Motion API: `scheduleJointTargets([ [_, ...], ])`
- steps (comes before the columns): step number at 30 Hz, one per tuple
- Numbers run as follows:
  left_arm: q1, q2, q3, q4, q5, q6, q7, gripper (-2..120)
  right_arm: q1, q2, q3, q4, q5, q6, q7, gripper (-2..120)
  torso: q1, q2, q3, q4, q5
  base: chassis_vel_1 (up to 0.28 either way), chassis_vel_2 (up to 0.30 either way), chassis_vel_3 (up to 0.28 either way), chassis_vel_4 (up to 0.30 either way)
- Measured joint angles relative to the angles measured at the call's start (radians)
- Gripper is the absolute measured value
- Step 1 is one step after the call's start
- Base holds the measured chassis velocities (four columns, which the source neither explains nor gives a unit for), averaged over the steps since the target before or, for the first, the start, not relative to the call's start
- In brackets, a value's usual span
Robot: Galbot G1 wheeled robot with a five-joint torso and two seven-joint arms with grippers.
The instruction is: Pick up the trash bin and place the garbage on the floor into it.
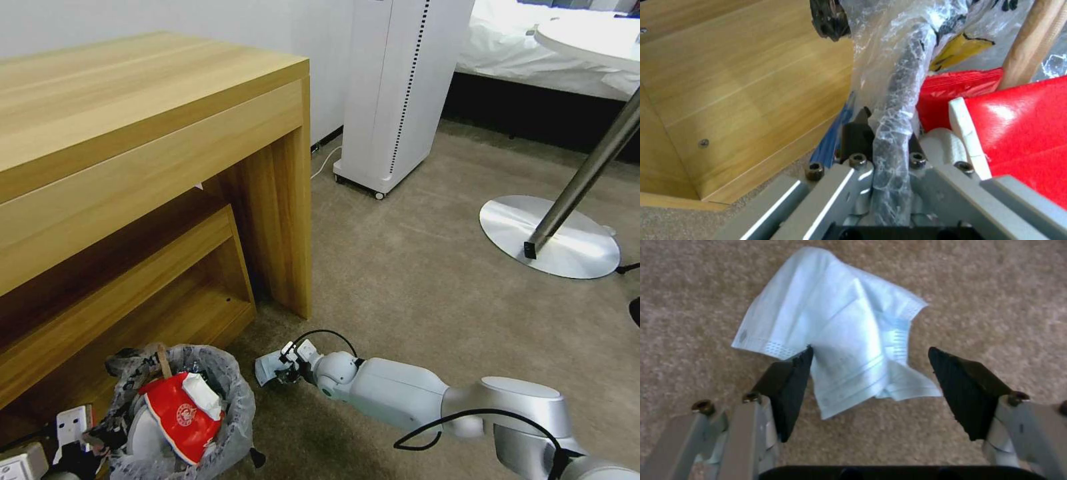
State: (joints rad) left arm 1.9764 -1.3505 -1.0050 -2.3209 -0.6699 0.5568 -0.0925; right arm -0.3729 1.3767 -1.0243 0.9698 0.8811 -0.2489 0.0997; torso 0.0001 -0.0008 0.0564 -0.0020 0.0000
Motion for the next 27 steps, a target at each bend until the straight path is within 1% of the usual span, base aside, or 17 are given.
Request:
scheduleJointTargets([
  [2, 0.001, -0.001, 0.001, -0.001, 0.001, -0.003, 0.001, 1, -0.004, 0.004, -0.002, -0.002, -0.004, 0.005, -0.001, 62, 0.0, 0.0, 0.0, 0.0, 0.0, 0.0, 0.0, 0.0, 0.0],
  [3, 0.001, -0.001, 0.001, -0.001, 0.001, -0.003, 0.001, 1, -0.004, 0.004, -0.002, -0.002, -0.004, 0.005, -0.001, 62, 0.0, 0.0, 0.0, 0.0, 0.0, 0.0, 0.0, 0.0, 0.0],
  [5, 0.001, -0.002, 0.002, -0.002, 0.001, -0.008, 0.002, 1, -0.004, 0.005, -0.006, -0.002, -0.009, 0.01, 0.0, 52, 0.0, 0.0, 0.0, 0.0, 0.0, 0.0, 0.0, 0.0, 0.0],
  [6, 0.001, -0.002, 0.002, -0.002, 0.001, -0.008, 0.002, 1, -0.004, 0.005, -0.006, -0.002, -0.009, 0.01, 0.0, 52, 0.0, 0.0, 0.0, 0.0, 0.0, 0.0, 0.0, 0.0, 0.0],
  [9, 0.0, -0.002, 0.005, -0.003, 0.001, -0.011, 0.003, 1, -0.01, 0.004, -0.007, -0.004, -0.019, 0.023, 0.0, 39, 0.0, 0.0, 0.0, 0.0, 0.0, 0.0, 0.0, 0.0, 0.0],
  [10, 0.0, -0.002, 0.005, -0.003, 0.001, -0.011, 0.003, 1, -0.01, 0.004, -0.007, -0.004, -0.019, 0.023, 0.0, 39, 0.0, 0.0, 0.0, 0.0, 0.0, 0.0, 0.0, 0.0, 0.0],
  [11, -0.001, -0.002, 0.005, -0.003, 0.001, -0.012, 0.003, 1, -0.011, 0.003, -0.007, -0.004, -0.021, 0.028, 0.0, 32, 0.0, 0.0, 0.0, 0.0, 0.0, 0.0, 0.0, 0.0, 0.0],
  [13, -0.001, -0.001, 0.006, -0.003, 0.001, -0.013, 0.004, 1, -0.013, 0.0, -0.007, -0.004, -0.027, 0.031, 0.0, 24, 0.0, 0.0, 0.0, 0.0, 0.0, 0.0, 0.0, 0.0, 0.0],
  [15, -0.001, -0.001, 0.006, -0.003, 0.001, -0.013, 0.004, 1, -0.014, 0.0, -0.006, -0.005, -0.028, 0.033, 0.0, 22, 0.0, 0.0, 0.0, 0.0, 0.0, 0.0, 0.0, 0.0, 0.0],
  [16, -0.001, -0.001, 0.007, -0.002, 0.001, -0.013, 0.005, 1, -0.016, -0.003, -0.005, -0.007, -0.033, 0.037, -0.001, 14, 0.0, 0.0, 0.0, 0.0, 0.0, 0.0, 0.0, 0.0, 0.0],
  [17, -0.002, 0.0, 0.008, -0.002, 0.001, -0.014, 0.005, 1, -0.018, -0.004, -0.004, -0.009, -0.036, 0.041, -0.002, 10, 0.0, 0.0, 0.0, -0.0001, 0.0, 0.0, 0.0, 0.0, 0.0],
  [18, -0.002, 0.0, 0.008, -0.002, 0.001, -0.014, 0.005, 1, -0.018, -0.004, -0.004, -0.009, -0.036, 0.041, -0.002, 10, 0.0, 0.0, 0.0, -0.0001, 0.0, 0.0, 0.0, 0.0, 0.0],
  [20, -0.003, 0.001, 0.008, 0.002, 0.001, -0.015, 0.005, 1, -0.023, -0.007, -0.001, -0.013, -0.048, 0.055, -0.004, 1, 0.0, 0.0, 0.0, 0.0, 0.0, 0.0, 0.0, 0.0, 0.0],
  [22, -0.004, 0.002, 0.009, 0.003, 0.001, -0.015, 0.006, 1, -0.024, -0.01, 0.001, -0.011, -0.049, 0.059, -0.004, 0, 0.0, 0.0, 0.0, 0.0, 0.0001, 0.0, 0.0, 0.0, 0.0],
  [25, -0.01, 0.007, 0.009, 0.011, 0.0, -0.015, 0.005, 1, -0.025, -0.049, 0.019, 0.047, -0.045, 0.088, -0.007, 0, 0.0, 0.0, 0.0, 0.0001, 0.0002, 0.0, 0.0, 0.0, 0.0],
  [26, -0.01, 0.007, 0.009, 0.011, 0.0, -0.015, 0.005, 1, -0.025, -0.049, 0.019, 0.047, -0.045, 0.088, -0.007, 0, 0.0, 0.0, 0.0, 0.0001, 0.0002, 0.0, 0.0, 0.0, 0.0],
  [27, -0.011, 0.009, 0.01, 0.013, 0.0, -0.014, 0.005, 1, -0.025, -0.075, 0.025, 0.085, -0.045, 0.097, -0.004, 0, 0.0, 0.0, 0.0, 0.0001, 0.0002, 0.0, 0.0, 0.0, 0.0],
])
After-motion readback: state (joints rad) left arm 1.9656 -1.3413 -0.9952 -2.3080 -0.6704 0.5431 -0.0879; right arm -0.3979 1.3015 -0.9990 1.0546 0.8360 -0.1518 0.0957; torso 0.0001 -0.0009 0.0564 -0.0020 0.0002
